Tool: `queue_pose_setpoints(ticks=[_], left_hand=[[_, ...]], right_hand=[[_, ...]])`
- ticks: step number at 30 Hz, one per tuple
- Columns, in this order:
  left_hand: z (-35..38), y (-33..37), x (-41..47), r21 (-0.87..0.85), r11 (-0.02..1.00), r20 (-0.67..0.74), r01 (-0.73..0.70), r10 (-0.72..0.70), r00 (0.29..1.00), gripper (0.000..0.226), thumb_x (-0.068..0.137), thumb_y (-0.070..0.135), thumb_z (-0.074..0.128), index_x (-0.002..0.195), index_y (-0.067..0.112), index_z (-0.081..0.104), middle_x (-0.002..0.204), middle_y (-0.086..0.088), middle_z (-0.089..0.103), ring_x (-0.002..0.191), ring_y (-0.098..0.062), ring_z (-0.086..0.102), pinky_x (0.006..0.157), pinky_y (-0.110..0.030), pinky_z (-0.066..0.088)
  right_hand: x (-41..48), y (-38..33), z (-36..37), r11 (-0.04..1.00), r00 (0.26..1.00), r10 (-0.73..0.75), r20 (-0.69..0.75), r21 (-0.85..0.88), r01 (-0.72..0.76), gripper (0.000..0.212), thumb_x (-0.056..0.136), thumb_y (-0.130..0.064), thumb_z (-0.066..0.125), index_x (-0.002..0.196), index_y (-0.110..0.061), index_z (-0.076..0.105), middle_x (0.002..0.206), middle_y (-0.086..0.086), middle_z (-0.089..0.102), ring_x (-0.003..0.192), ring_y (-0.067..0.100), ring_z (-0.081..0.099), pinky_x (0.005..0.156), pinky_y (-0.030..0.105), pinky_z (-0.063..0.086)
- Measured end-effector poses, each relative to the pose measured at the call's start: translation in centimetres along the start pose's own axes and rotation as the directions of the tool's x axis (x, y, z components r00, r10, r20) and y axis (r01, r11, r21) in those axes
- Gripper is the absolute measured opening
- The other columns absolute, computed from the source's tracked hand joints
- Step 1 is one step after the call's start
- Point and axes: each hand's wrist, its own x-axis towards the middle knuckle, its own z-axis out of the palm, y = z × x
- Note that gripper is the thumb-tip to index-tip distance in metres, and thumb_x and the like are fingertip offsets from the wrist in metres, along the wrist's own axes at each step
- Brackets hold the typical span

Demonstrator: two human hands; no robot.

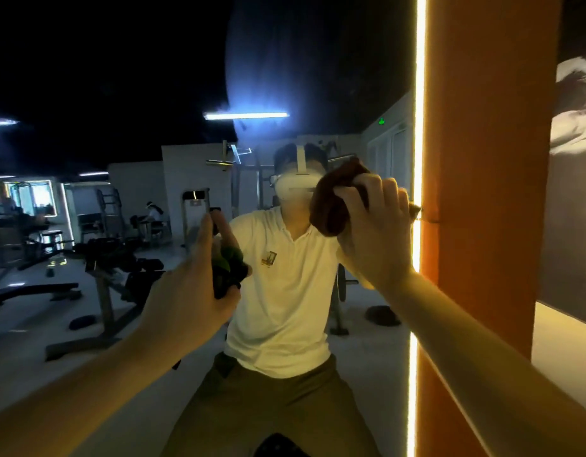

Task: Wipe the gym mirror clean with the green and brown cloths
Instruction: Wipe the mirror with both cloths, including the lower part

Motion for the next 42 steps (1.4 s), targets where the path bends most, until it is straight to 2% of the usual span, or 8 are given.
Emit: queue_pose_setpoints(ticks=[6,10,19,24,28,33,37,42], left_hand=[[0.4,1.2,0.1,-0.095,0.971,0.087,0.220,-0.212,0.973,0.116,0.093,0.028,0.074,0.162,0.024,-0.019,0.082,0.000,0.057,0.053,-0.005,0.054,0.047,-0.016,0.038],[-1.2,1.7,0.4,-0.085,0.954,0.111,0.286,-0.276,0.955,0.114,0.094,0.027,0.073,0.162,0.024,-0.019,0.079,-0.004,0.064,0.049,-0.008,0.057,0.042,-0.015,0.037],[-5.2,2.9,6.0,-0.079,0.960,0.066,0.269,-0.264,0.962,0.114,0.095,0.029,0.072,0.162,0.021,-0.020,0.073,0.002,0.059,0.054,-0.006,0.057,0.047,-0.016,0.039],[-6.5,0.8,6.3,-0.014,0.979,0.094,0.204,-0.202,0.975,0.116,0.095,0.032,0.072,0.161,0.024,-0.022,0.074,0.006,0.053,0.051,-0.005,0.054,0.047,-0.022,0.047],[-7.9,-1.4,6.9,-0.024,0.986,0.150,0.163,-0.158,0.976,0.115,0.095,0.029,0.072,0.161,0.024,-0.022,0.067,0.006,0.055,0.047,-0.009,0.058,0.046,-0.030,0.054],[-8.8,-1.8,10.2,-0.014,0.994,0.130,0.113,-0.110,0.985,0.115,0.096,0.036,0.068,0.156,0.032,-0.031,0.100,-0.010,0.067,0.057,-0.011,0.060,0.053,-0.035,0.058],[-9.0,-2.2,11.9,-0.048,0.996,0.115,0.072,-0.066,0.991,0.117,0.092,0.036,0.069,0.157,0.033,-0.028,0.113,-0.018,0.066,0.063,-0.013,0.054,0.054,-0.027,0.050],[-9.2,-2.4,11.9,0.111,0.994,0.171,0.007,-0.026,0.985,0.124,0.093,0.046,0.067,0.152,0.027,-0.040,0.123,-0.017,0.065,0.058,-0.009,0.051,0.050,-0.021,0.042]], right_hand=[[-16.8,-1.0,-3.1,0.971,0.943,-0.231,0.238,0.113,0.210,0.055,0.075,-0.032,0.090,0.116,-0.023,0.056,0.127,0.008,0.050,0.113,0.034,0.051,0.096,0.056,0.044],[-10.3,2.1,-3.2,0.902,0.859,-0.430,0.276,0.160,0.400,0.051,0.081,-0.031,0.081,0.124,-0.022,0.054,0.130,0.010,0.047,0.118,0.038,0.048,0.095,0.058,0.049],[7.2,-0.6,0.6,0.984,1.000,0.003,-0.003,0.180,-0.002,0.040,0.095,-0.006,0.056,0.134,-0.012,0.062,0.131,0.017,0.049,0.114,0.037,0.053,0.093,0.051,0.053],[-3.3,-8.8,-0.2,0.899,0.902,-0.371,0.221,0.329,0.289,0.042,0.097,-0.012,0.049,0.136,-0.014,0.062,0.127,0.011,0.045,0.106,0.033,0.051,0.088,0.053,0.056],[3.1,-7.2,0.5,0.811,0.782,-0.579,0.231,0.266,0.522,0.043,0.096,-0.016,0.051,0.138,-0.015,0.060,0.128,0.011,0.046,0.109,0.035,0.059,0.089,0.051,0.055],[19.3,-3.9,2.3,0.969,0.970,-0.241,0.040,0.068,0.238,0.049,0.084,-0.010,0.073,0.132,-0.010,0.064,0.127,0.011,0.040,0.110,0.032,0.051,0.085,0.047,0.055],[15.2,-8.3,2.6,0.982,0.999,-0.009,0.050,0.191,-0.001,0.058,0.080,-0.002,0.072,0.137,-0.011,0.062,0.129,0.012,0.038,0.116,0.038,0.046,0.089,0.051,0.051],[4.3,-10.8,0.7,0.859,0.822,-0.497,0.280,0.293,0.420,0.043,0.108,-0.011,0.029,0.138,-0.017,0.059,0.124,0.010,0.054,0.105,0.032,0.059,0.084,0.051,0.057]])
